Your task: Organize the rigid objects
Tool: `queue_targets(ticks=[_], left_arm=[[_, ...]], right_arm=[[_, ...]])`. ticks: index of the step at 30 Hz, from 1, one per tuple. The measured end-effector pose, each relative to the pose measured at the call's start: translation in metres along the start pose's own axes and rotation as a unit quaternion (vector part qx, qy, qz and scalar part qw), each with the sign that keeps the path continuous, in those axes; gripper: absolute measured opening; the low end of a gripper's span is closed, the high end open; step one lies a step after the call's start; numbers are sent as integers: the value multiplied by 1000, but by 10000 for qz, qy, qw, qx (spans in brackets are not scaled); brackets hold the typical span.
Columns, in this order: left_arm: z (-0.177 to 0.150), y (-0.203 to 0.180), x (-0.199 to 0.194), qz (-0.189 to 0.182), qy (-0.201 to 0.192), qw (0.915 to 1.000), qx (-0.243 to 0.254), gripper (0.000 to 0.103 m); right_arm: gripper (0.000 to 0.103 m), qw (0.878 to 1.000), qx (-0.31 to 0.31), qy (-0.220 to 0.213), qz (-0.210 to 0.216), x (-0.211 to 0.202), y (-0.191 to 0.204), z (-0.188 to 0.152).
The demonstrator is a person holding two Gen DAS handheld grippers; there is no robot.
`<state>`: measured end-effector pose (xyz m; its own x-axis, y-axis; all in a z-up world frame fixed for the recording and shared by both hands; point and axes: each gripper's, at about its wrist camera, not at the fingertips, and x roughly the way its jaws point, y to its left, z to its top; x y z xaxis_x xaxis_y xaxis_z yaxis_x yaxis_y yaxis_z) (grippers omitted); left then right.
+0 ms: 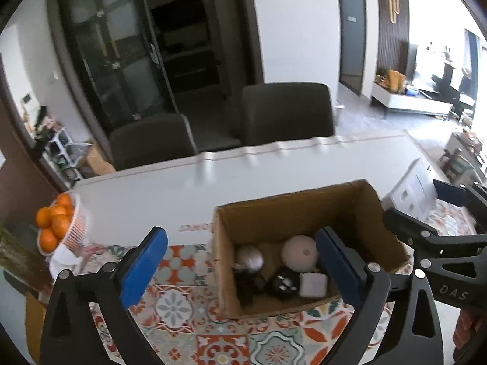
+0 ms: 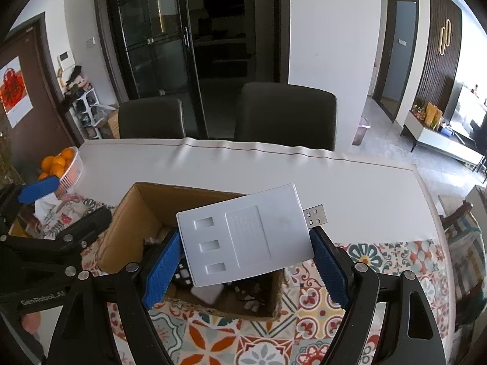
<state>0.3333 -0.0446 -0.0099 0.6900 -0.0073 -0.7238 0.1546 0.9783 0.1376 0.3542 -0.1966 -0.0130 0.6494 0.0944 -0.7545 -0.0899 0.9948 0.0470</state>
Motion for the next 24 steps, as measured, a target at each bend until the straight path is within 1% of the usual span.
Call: queue_targets(ticks=[6, 11, 14, 17, 20, 22, 24], left_arm=[[-4, 22, 1, 503, 3, 9985, -227, 103], [-10, 41, 4, 623, 87, 9970, -448, 103], [-12, 50, 3, 658, 108, 9962, -568, 103], [-14, 52, -2, 723, 80, 9958, -550, 103], [-18, 52, -9, 790, 9, 9955, -532, 103], [-21, 50, -17, 844, -43, 9951, -522, 103], [-24, 49, -24, 865, -113, 9948, -522, 103]], right_arm=[[82, 9999, -125, 58, 57, 9, 17, 4], [83, 9996, -209, 107, 169, 18, 31, 10], [84, 9994, -222, 235, 141, 25, 37, 13], [84, 9993, -234, 279, 121, 25, 41, 11], [87, 9994, -212, 262, 12, 19, 41, 7], [88, 9995, -162, 225, -151, 10, 40, 4], [88, 9995, -121, 129, -244, 0, 40, 2]])
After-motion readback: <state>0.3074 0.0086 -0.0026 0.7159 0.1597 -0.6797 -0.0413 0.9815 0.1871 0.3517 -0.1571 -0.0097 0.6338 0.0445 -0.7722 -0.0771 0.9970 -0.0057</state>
